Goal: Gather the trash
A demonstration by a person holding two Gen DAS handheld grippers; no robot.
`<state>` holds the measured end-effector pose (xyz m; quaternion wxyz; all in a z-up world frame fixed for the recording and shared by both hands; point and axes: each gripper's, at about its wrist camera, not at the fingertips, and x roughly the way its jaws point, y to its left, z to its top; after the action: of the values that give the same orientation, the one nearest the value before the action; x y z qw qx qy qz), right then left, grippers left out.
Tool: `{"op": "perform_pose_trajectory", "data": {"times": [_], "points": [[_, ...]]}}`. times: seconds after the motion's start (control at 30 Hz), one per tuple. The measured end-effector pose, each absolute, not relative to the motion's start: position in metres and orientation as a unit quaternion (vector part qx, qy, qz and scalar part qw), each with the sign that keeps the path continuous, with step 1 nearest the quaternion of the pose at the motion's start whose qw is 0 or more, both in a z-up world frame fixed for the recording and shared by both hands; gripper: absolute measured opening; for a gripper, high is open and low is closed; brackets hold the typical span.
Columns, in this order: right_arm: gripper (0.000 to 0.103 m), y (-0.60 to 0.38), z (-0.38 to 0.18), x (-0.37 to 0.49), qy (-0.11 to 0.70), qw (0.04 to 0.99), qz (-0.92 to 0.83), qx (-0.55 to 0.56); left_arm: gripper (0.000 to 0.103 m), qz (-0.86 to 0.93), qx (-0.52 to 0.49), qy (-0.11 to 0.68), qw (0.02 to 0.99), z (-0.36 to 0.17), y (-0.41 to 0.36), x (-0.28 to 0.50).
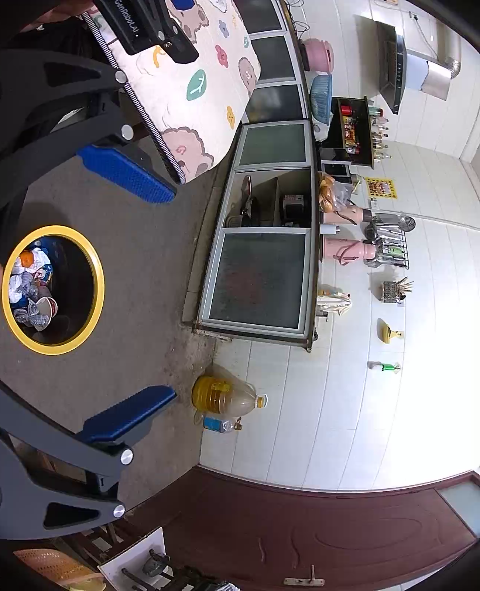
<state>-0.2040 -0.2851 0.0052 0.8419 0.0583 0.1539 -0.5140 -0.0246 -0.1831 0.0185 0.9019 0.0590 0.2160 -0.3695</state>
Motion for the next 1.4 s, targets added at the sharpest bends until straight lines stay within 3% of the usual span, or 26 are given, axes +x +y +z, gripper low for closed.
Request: {"op": "perform_pose_trajectory", "data": {"times": [1.4], "points": [[0.095, -0.2909, -0.0017, -0.1963, 0.17, 0.844, -0.505, 0.061, 0.095, -0.377, 0.057, 0.227, 0.896, 0.0138, -0.1897, -0.0297]]}}
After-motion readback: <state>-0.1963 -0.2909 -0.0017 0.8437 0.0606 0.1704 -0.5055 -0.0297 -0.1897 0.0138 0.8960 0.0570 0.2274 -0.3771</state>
